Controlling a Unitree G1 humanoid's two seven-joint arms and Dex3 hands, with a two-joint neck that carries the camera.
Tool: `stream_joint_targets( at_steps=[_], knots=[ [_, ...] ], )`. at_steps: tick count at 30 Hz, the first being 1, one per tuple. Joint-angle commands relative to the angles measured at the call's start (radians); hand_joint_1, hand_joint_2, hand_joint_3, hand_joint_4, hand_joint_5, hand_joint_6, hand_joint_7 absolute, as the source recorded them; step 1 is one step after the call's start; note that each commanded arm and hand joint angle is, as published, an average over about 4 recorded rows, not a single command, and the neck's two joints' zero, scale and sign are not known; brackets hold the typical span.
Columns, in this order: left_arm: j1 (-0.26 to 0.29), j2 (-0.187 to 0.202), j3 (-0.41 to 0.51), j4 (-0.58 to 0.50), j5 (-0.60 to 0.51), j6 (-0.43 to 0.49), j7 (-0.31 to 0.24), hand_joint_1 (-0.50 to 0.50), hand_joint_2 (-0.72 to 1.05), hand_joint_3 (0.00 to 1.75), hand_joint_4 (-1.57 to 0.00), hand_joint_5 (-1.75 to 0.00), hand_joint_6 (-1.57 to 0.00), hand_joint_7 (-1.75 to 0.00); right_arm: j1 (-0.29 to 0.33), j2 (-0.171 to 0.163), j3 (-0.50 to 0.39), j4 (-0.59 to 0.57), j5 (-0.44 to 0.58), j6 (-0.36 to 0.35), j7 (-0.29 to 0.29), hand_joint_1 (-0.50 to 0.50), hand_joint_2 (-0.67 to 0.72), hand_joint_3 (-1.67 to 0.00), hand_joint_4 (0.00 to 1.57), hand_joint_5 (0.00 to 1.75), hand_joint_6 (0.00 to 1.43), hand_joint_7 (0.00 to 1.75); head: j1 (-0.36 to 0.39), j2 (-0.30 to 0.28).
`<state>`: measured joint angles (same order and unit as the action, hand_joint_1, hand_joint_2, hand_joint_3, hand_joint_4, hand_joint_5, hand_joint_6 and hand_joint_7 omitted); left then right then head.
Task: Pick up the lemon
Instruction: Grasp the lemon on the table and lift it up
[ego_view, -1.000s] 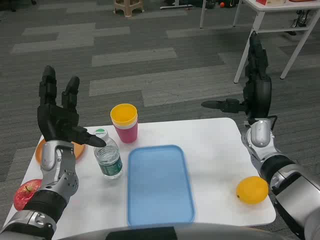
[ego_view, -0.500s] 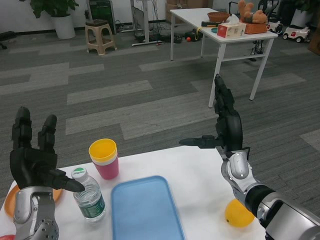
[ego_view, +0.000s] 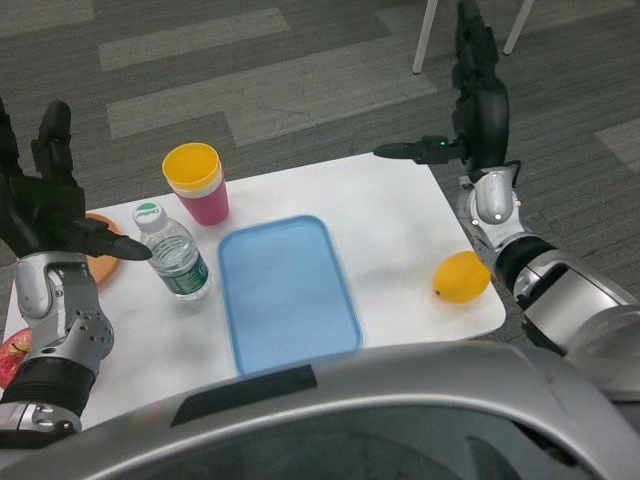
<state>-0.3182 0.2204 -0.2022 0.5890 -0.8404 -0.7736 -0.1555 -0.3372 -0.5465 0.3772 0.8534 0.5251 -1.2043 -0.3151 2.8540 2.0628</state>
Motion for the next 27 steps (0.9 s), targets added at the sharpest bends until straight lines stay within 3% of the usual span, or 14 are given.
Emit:
stream_joint_targets(
  at_steps=[1, 7, 11, 16, 21, 27],
  knots=[
    [0.03, 0.02, 0.01, -0.009, -0.009, 0.019, -0.003, -0.35, -0.7, 0.07, 0.0, -0.69, -0.03, -0.14, 0.069, -0.041, -0.069, -0.031, 0.037, 0.002, 0.013, -0.29, -0.16, -0.1, 0.01, 0.0, 0.0, 0.0, -0.046, -0.015],
    [0.033, 0.019, 0.011, -0.005, -0.02, 0.019, -0.003, -0.32, -0.64, 0.09, 0.0, -0.69, -0.03, -0.14, 0.178, -0.067, -0.2, -0.099, 0.045, 0.007, 0.02, -0.29, -0.16, -0.08, 0.0, 0.0, 0.0, 0.0, -0.122, -0.021],
    [0.032, 0.019, 0.007, 0.001, -0.022, 0.019, -0.004, -0.32, -0.64, 0.09, 0.0, -0.69, -0.05, -0.14, 0.261, -0.083, -0.265, -0.151, 0.049, 0.011, 0.021, -0.29, -0.16, -0.14, 0.0, 0.1, 0.0, 0.0, -0.156, -0.025],
    [0.024, 0.022, -0.001, 0.018, -0.027, 0.019, -0.007, -0.31, -0.64, 0.09, 0.0, -0.72, -0.05, -0.14, 0.371, -0.069, -0.33, -0.168, 0.051, 0.013, 0.023, -0.29, -0.1, -0.16, 0.01, 0.1, 0.0, 0.0, -0.177, -0.027],
    [0.013, 0.024, -0.006, 0.031, -0.032, 0.019, -0.006, -0.29, -0.64, 0.09, 0.0, -0.72, -0.05, -0.14, 0.439, -0.053, -0.328, -0.168, 0.059, 0.015, 0.046, -0.29, -0.1, -0.16, 0.01, 0.12, 0.0, 0.0, -0.172, -0.023],
    [-0.009, 0.024, -0.008, 0.044, -0.034, 0.021, -0.006, -0.28, -0.64, 0.07, 0.0, -0.72, -0.04, -0.14, 0.534, -0.052, -0.241, -0.183, 0.062, 0.019, 0.063, -0.3, -0.08, -0.16, 0.02, 0.19, 0.0, 0.0, -0.179, -0.026]
  ],
)
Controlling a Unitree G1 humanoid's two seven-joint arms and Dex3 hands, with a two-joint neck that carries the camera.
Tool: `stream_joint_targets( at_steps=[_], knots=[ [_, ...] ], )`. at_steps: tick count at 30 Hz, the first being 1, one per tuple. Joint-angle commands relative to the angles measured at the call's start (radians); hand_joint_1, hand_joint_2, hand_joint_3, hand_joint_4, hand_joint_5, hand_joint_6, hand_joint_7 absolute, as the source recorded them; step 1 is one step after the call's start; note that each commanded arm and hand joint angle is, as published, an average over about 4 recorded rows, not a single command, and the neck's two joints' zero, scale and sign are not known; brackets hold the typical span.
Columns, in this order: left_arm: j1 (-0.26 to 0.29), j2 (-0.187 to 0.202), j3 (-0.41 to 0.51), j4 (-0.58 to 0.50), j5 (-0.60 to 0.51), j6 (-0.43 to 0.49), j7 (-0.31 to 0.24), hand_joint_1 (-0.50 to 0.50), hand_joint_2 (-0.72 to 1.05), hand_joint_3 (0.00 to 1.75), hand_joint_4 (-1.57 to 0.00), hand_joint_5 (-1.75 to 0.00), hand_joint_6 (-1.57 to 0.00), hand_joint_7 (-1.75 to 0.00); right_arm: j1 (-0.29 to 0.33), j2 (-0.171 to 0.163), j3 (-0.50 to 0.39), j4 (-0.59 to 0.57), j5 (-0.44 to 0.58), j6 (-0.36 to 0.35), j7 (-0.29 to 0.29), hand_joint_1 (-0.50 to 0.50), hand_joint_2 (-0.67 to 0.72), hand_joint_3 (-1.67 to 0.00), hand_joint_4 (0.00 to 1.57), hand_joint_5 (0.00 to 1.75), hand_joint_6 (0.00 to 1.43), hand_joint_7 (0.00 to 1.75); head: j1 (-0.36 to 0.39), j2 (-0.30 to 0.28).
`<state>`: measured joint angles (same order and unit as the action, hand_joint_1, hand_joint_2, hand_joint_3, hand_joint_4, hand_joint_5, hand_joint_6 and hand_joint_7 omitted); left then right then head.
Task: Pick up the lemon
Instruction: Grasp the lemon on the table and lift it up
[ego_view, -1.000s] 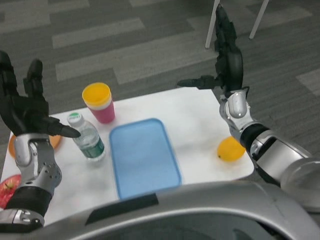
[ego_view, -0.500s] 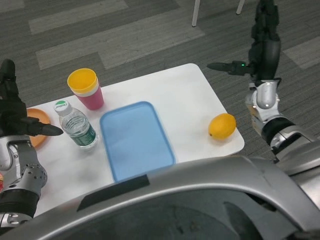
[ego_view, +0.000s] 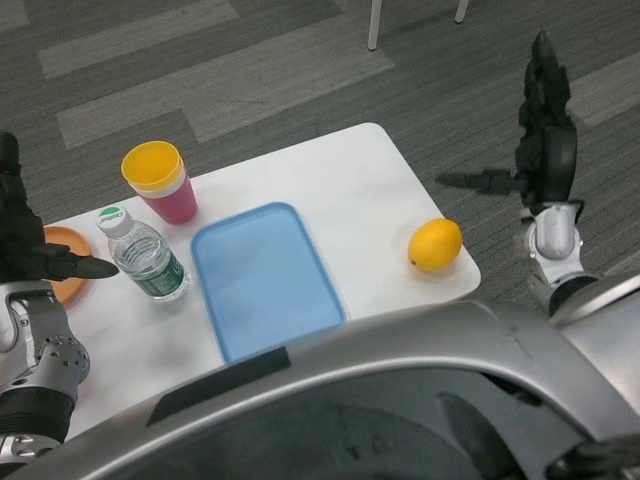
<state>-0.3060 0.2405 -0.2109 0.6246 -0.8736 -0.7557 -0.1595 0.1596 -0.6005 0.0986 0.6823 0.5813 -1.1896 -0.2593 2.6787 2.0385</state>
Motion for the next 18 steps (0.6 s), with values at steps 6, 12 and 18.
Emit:
stream_joint_targets(
  at_steps=[6, 12, 18],
  knots=[
    [-0.037, 0.003, 0.002, 0.021, 0.002, 0.006, 0.0, -0.28, -0.64, 0.09, 0.0, -0.72, -0.03, -0.14, 0.095, 0.001, 0.098, -0.023, 0.009, 0.005, 0.012, -0.33, -0.05, -0.16, 0.03, 0.19, 0.0, 0.0, -0.018, -0.013],
    [-0.054, 0.003, 0.001, 0.032, 0.006, 0.018, 0.0, -0.28, -0.64, 0.07, 0.0, -0.72, -0.03, -0.14, 0.111, -0.009, 0.187, -0.009, 0.009, 0.005, 0.025, -0.39, -0.03, -0.16, 0.03, 0.19, 0.0, 0.0, -0.02, -0.029],
    [-0.054, 0.002, 0.001, 0.034, 0.007, 0.019, 0.0, -0.26, -0.64, 0.09, 0.0, -0.72, -0.03, -0.14, 0.11, -0.008, 0.235, 0.028, 0.008, 0.004, 0.068, -0.44, -0.03, -0.16, 0.03, 0.19, 0.0, 0.0, -0.017, -0.038]
  ],
)
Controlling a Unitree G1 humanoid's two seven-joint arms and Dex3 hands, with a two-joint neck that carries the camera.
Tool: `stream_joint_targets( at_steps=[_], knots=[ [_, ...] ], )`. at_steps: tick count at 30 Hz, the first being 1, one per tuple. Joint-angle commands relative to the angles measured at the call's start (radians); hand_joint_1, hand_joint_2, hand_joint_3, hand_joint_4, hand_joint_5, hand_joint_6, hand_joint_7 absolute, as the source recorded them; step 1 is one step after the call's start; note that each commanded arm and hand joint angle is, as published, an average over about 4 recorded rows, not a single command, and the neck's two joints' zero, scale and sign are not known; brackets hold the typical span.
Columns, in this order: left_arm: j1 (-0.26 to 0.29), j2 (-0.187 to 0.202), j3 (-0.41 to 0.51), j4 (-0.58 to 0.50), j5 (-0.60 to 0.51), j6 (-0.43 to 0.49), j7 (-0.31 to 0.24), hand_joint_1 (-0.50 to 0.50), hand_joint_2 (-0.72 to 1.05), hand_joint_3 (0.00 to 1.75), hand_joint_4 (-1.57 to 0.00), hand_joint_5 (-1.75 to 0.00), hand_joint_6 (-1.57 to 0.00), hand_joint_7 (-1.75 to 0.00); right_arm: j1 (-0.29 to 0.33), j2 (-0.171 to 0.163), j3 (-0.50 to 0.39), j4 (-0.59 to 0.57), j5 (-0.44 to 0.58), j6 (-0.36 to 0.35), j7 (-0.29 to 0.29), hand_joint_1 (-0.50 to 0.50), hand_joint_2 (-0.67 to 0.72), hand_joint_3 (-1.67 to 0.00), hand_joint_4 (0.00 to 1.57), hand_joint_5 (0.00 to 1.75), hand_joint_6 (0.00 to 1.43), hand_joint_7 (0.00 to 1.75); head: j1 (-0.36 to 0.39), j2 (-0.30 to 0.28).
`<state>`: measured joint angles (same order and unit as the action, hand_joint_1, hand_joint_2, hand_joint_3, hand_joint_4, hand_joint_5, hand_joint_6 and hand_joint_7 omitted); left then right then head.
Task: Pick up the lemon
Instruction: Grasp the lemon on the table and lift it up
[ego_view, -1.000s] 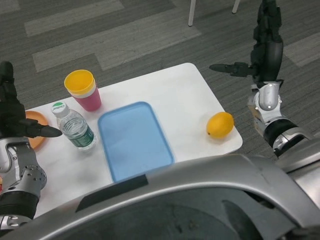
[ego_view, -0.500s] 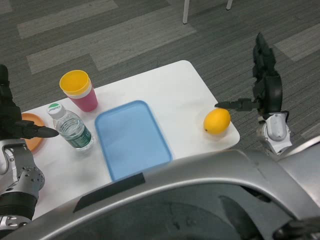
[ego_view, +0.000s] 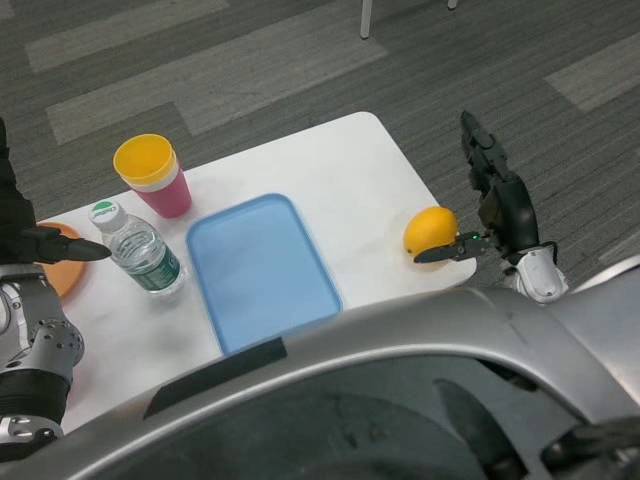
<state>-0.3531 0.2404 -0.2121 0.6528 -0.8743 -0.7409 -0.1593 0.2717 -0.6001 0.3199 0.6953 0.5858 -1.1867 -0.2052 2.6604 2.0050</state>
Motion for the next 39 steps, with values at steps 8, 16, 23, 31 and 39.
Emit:
stream_joint_targets(
  at_steps=[8, 16, 23, 31, 39],
  knots=[
    [-0.001, 0.0, 0.003, 0.002, 0.008, 0.005, 0.0, -0.26, -0.64, 0.07, 0.0, -0.72, -0.03, -0.14, -0.067, 0.005, 0.073, 0.148, 0.004, 0.008, 0.072, -0.46, -0.03, -0.16, 0.03, 0.19, 0.0, 0.0, -0.017, -0.002],
    [0.008, -0.002, 0.002, -0.001, 0.009, 0.005, -0.002, -0.27, -0.64, 0.09, 0.0, -0.72, -0.03, -0.14, -0.193, 0.039, 0.076, 0.34, 0.003, 0.009, 0.174, -0.46, 0.06, -0.16, 0.07, 0.19, 0.0, 0.0, -0.028, 0.01],
    [0.029, -0.009, 0.004, -0.015, 0.013, 0.005, -0.002, -0.28, -0.64, 0.09, 0.0, -0.72, -0.03, -0.14, -0.263, 0.042, 0.095, 0.477, 0.003, 0.026, 0.212, -0.46, 0.2, -0.16, 0.25, 0.27, 0.0, 0.0, -0.028, 0.017],
    [0.048, -0.016, 0.008, -0.041, 0.021, 0.005, -0.002, -0.28, -0.64, 0.09, 0.0, -0.72, -0.03, -0.14, -0.272, 0.05, 0.106, 0.526, 0.003, 0.058, 0.233, -0.46, 0.25, -0.16, 0.43, 0.22, 0.0, 0.0, -0.034, 0.014],
    [0.063, -0.018, 0.007, -0.053, 0.023, 0.005, -0.002, -0.26, -0.64, 0.07, 0.0, -0.72, -0.03, -0.14, -0.272, 0.055, 0.139, 0.55, 0.003, 0.1, 0.257, -0.46, 0.28, -0.16, 0.48, 0.22, 0.0, 0.0, -0.037, 0.013]
  ],
)
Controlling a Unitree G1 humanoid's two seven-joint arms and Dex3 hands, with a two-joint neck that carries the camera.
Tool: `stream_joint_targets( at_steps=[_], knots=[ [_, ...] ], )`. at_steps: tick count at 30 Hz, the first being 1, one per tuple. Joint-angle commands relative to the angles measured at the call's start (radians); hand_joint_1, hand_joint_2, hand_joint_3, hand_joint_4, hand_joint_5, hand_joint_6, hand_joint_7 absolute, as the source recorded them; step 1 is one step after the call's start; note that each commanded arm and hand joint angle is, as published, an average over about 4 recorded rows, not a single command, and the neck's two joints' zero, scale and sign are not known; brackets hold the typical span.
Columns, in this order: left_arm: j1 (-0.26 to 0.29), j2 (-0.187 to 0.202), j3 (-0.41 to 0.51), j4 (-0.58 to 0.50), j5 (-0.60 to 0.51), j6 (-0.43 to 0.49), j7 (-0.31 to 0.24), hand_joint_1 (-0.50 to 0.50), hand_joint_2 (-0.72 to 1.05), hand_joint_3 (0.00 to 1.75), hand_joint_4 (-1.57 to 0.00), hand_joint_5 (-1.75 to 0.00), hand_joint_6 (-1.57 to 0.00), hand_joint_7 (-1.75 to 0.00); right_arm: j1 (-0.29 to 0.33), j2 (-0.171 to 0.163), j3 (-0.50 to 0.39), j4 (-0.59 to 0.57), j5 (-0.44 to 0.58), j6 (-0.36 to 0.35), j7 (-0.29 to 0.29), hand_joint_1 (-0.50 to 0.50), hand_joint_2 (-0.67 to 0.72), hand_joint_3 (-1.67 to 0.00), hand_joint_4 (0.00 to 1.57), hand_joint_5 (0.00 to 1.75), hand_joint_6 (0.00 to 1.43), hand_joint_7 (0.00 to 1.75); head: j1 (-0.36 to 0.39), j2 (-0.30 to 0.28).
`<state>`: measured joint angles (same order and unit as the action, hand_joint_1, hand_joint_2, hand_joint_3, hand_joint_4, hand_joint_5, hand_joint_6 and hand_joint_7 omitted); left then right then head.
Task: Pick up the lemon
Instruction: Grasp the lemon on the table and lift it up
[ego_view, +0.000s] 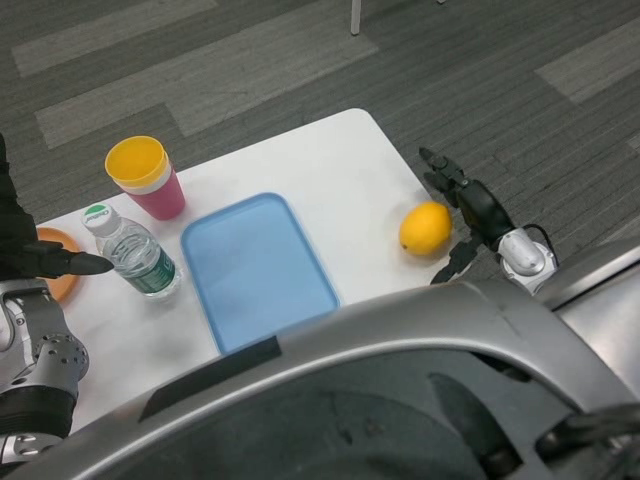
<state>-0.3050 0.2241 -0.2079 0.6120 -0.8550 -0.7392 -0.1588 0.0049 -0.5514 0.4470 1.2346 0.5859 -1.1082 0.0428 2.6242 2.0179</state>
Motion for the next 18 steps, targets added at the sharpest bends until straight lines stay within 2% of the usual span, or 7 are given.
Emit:
stream_joint_targets(
  at_steps=[1, 4, 7, 13, 18],
  knots=[
    [0.017, -0.002, 0.002, -0.014, 0.004, 0.003, -0.002, -0.27, -0.64, 0.04, 0.0, -0.72, -0.03, -0.14, -0.005, 0.007, 0.017, 0.011, 0.003, 0.025, 0.011, -0.46, 0.28, -0.16, 0.47, 0.19, 0.0, 0.0, -0.001, 0.0],
    [0.021, -0.003, 0.002, -0.018, 0.004, 0.003, -0.002, -0.26, -0.64, 0.07, 0.0, -0.72, -0.03, -0.14, -0.005, 0.008, 0.032, 0.014, 0.003, 0.035, 0.016, -0.46, 0.28, -0.16, 0.48, 0.19, 0.0, 0.0, -0.002, 0.0],
    [0.025, -0.003, 0.002, -0.02, 0.004, 0.003, -0.002, -0.26, -0.64, 0.09, 0.0, -0.72, -0.03, -0.14, -0.005, 0.008, 0.042, 0.016, 0.003, 0.044, 0.019, -0.47, 0.28, -0.16, 0.49, 0.27, 0.0, 0.0, -0.002, -0.005],
    [0.032, -0.003, 0.002, -0.025, 0.004, 0.003, -0.002, -0.26, -0.64, 0.09, 0.0, -0.72, -0.03, -0.14, -0.006, 0.014, 0.052, 0.022, 0.003, 0.077, 0.032, -0.5, 0.28, -0.16, 0.61, 0.34, 0.0, 0.0, 0.001, -0.008],
    [0.032, -0.003, 0.002, -0.028, 0.004, 0.003, -0.002, -0.26, -0.64, 0.09, 0.0, -0.72, -0.03, -0.14, -0.009, 0.018, 0.053, 0.025, 0.003, 0.08, 0.032, -0.46, 0.28, -0.12, 0.67, 0.39, 0.0, 0.0, 0.002, -0.01]
  ],
)
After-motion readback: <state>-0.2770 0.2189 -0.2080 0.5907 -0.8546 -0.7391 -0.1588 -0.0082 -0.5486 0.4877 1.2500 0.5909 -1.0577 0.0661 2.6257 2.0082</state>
